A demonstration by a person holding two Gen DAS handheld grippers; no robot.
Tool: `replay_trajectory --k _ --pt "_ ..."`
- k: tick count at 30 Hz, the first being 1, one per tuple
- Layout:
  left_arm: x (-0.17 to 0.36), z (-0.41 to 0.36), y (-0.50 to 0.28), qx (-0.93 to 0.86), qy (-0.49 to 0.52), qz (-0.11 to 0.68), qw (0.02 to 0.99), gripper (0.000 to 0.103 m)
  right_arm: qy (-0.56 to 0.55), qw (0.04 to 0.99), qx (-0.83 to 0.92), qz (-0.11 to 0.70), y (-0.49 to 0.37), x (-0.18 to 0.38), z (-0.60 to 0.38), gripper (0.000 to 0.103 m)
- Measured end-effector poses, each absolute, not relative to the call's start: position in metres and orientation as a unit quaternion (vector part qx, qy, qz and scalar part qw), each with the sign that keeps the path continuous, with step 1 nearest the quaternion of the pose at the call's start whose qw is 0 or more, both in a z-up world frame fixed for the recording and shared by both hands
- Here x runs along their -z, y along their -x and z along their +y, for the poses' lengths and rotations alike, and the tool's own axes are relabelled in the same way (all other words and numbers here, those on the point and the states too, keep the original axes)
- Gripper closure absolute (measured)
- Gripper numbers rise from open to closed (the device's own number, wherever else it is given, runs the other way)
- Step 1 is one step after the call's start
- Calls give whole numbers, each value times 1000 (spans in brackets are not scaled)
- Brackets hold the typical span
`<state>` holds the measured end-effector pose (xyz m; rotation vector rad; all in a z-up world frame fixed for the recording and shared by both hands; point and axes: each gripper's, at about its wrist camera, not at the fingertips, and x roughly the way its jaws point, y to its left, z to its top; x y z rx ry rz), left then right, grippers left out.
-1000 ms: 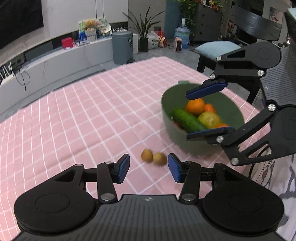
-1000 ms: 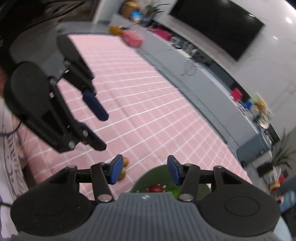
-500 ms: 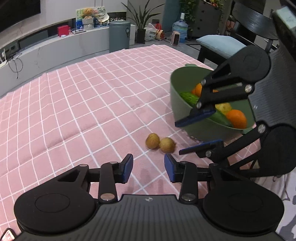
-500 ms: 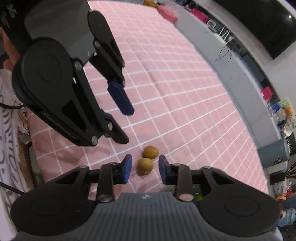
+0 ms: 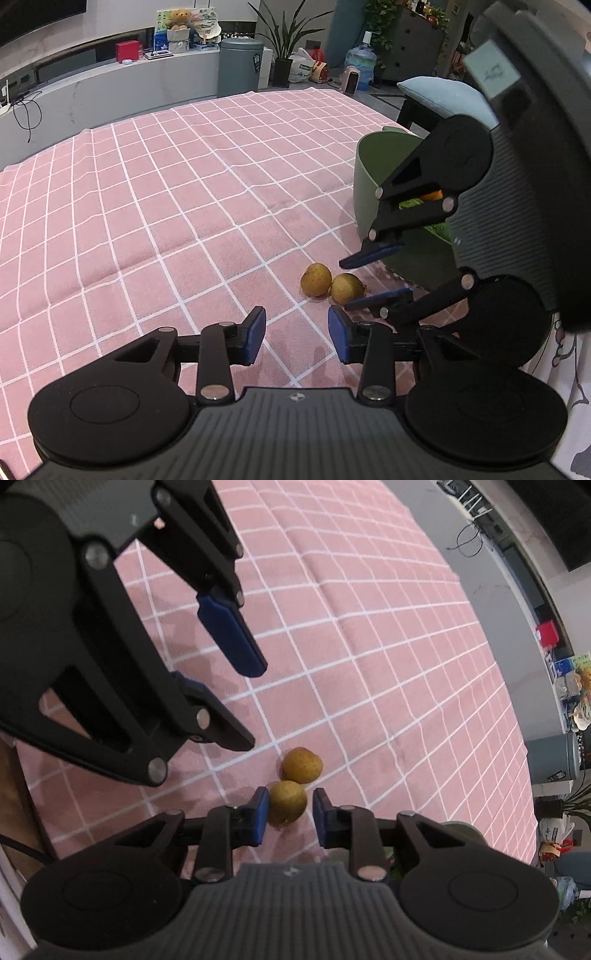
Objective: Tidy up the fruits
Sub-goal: 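Grasp a brown kiwi with the right gripper while the left gripper grasps another kiwi, then carry both kiwis over the colander with both grippers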
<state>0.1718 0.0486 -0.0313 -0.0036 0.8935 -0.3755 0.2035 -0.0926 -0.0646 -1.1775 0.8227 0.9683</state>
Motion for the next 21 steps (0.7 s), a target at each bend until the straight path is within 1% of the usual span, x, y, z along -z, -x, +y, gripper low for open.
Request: replay_trajectory --k 12,15,21 --pt "29 51 -173 185 15 420 888 57 515 651 -419 368 -208 70 -91 82" --pt "30 49 -173 185 12 420 888 57 503 664 -420 360 -207 59 -95 83" --pt "32 42 -180 188 0 418 889 57 450 711 -418 342 -202 21 -116 83"
